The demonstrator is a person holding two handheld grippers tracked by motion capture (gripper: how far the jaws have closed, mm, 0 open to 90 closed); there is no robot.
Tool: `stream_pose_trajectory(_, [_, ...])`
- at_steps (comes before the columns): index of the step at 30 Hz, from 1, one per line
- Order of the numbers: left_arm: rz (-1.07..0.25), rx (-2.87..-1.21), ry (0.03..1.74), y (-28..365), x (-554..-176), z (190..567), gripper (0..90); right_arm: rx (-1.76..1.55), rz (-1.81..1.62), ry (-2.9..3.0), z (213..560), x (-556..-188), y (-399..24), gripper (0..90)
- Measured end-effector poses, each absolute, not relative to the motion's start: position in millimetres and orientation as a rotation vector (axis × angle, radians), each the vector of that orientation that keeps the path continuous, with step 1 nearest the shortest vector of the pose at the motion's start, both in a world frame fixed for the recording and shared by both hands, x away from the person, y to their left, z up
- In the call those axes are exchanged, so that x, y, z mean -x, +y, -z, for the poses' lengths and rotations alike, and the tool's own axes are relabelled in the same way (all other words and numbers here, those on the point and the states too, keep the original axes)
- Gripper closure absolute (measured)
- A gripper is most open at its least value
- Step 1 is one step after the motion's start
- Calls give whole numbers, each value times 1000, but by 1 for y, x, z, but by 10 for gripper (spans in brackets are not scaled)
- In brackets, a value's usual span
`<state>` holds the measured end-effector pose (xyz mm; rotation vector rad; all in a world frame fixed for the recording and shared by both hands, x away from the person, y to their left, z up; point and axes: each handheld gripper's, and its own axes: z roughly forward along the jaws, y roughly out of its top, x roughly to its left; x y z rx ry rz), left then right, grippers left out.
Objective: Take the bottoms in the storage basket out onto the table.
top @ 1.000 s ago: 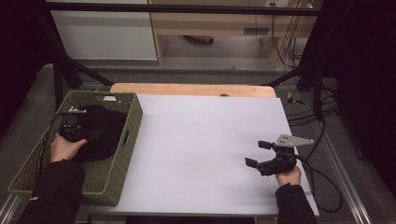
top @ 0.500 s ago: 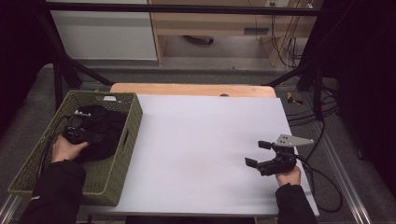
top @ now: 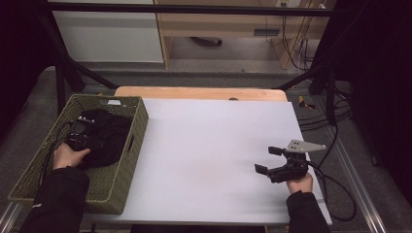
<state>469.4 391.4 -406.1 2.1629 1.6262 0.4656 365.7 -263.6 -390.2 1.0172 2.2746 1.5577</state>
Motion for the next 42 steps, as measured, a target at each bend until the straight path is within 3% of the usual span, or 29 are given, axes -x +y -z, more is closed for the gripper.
stream_pose_trajectory(12, [-384,-2165,1641,394,-470,412,485,-1018,-1557,2274,390,-366,-264,37])
stream_pose_trajectory(15, [-370,-2168,1637,394,-470,413,585,-1018,-1557,2274,390,-366,-263,37])
stream_pose_trajectory(17, [-367,-2177,1631,394,-469,414,589,-1018,-1557,2274,390,-366,-263,37])
stream_pose_trajectory(26, [-356,-2185,1653,392,-469,412,787,-1018,-1558,2276,391,-366,-263,37])
stream_pose_trajectory(42, [-320,-2159,1696,394,-467,401,847,-1018,-1561,2274,391,-366,-264,37])
